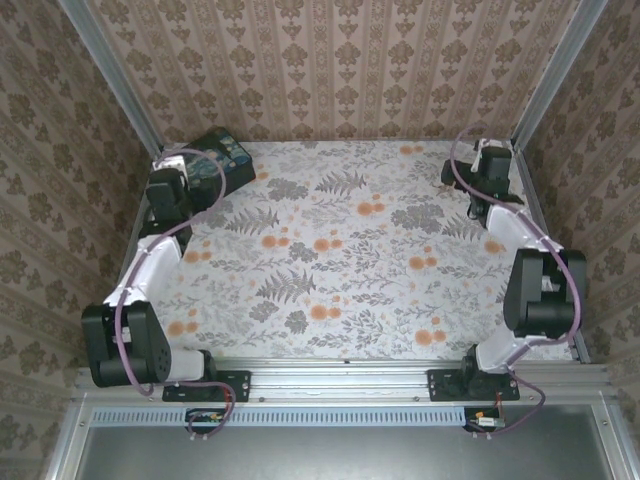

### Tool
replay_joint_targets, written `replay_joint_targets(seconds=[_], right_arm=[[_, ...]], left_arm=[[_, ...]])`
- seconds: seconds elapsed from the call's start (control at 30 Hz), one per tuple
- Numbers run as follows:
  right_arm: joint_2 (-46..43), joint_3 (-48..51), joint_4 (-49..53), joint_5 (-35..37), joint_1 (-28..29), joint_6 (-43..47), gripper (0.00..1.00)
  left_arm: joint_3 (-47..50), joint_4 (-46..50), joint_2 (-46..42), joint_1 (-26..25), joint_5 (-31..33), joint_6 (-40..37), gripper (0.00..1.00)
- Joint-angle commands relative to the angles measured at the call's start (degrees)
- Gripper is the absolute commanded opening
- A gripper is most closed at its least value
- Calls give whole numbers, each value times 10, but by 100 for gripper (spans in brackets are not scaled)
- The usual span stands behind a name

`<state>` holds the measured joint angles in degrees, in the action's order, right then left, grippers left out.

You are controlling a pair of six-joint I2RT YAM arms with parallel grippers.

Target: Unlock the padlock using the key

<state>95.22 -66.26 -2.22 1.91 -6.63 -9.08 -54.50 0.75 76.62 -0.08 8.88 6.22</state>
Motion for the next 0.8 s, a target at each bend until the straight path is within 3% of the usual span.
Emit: replay_joint_targets(seconds=[0.0,0.13,0.33,0.77], right_arm=[[66,-67,157,-34,-5,-9,85],[137,-150,216,-59,-15,-19,71],[216,-236,279,-61,-12,-89,63],[330,-351,324,38,14,-125,51]], left_arm=[[-21,171,-19,-22,23,68,100],[-39,223,-31,-56,31,80,100],[-57,261,-41,-89,30,86,100],[-71,272,-54,-126,27,70,100]])
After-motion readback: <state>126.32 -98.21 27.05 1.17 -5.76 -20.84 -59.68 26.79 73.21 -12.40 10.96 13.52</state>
